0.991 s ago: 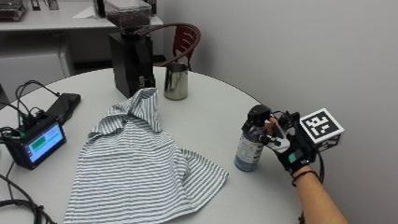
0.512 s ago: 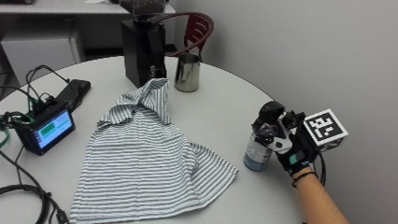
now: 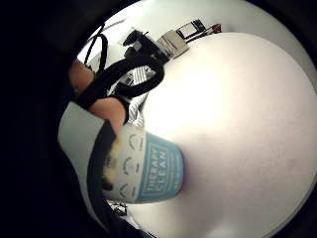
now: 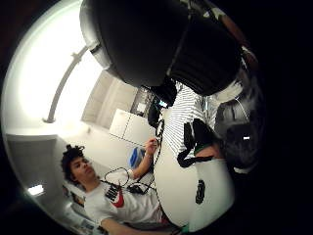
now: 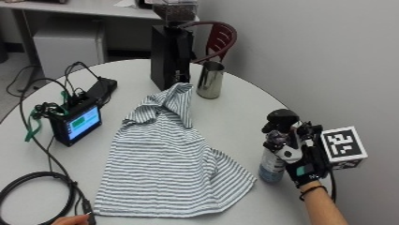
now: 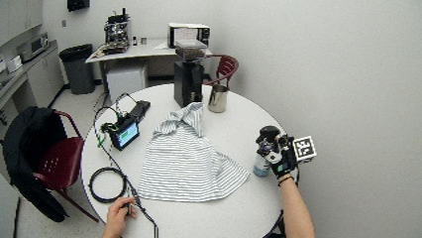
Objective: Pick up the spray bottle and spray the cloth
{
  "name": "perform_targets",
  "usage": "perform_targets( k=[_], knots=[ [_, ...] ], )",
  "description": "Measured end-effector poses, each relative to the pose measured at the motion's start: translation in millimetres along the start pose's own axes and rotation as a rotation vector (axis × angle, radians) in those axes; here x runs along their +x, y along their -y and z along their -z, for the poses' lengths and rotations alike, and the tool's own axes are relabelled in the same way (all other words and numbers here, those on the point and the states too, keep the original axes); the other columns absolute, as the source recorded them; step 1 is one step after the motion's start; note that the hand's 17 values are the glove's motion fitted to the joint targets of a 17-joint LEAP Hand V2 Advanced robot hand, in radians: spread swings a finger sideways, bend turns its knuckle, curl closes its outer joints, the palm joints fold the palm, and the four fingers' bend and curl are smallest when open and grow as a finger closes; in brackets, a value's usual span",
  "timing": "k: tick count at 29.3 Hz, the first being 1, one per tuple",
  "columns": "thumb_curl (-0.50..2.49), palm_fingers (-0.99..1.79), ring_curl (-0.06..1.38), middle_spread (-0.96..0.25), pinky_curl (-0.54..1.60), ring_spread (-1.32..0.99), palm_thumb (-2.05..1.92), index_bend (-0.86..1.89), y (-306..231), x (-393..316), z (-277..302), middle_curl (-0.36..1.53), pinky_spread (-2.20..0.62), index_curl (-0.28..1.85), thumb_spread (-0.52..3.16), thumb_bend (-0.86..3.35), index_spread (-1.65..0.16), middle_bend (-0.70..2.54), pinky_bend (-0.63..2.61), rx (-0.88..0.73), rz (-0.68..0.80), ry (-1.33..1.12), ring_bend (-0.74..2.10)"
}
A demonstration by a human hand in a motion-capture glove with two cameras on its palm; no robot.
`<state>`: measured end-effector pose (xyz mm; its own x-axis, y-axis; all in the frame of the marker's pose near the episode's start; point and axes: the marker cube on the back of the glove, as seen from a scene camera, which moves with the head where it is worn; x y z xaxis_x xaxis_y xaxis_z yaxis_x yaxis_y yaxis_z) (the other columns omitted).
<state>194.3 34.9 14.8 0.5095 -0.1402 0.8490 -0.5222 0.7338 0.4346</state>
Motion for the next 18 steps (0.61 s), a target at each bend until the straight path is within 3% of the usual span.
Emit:
perform_targets(
  k=[11,18],
  knots=[
    [0.46,1.03,0.40,-0.08,0.33,-0.11,0.93,0.11,41,-87,-9,0.42,0.09,0.24,0.86,-0.02,-0.30,0.32,0.34,0.035,0.099,-0.480,0.54],
    [0.46,1.03,0.40,-0.07,0.34,-0.11,0.93,0.10,45,-81,-29,0.42,0.08,0.24,0.86,-0.03,-0.30,0.31,0.32,-0.022,0.060,-0.749,0.53]
  ],
)
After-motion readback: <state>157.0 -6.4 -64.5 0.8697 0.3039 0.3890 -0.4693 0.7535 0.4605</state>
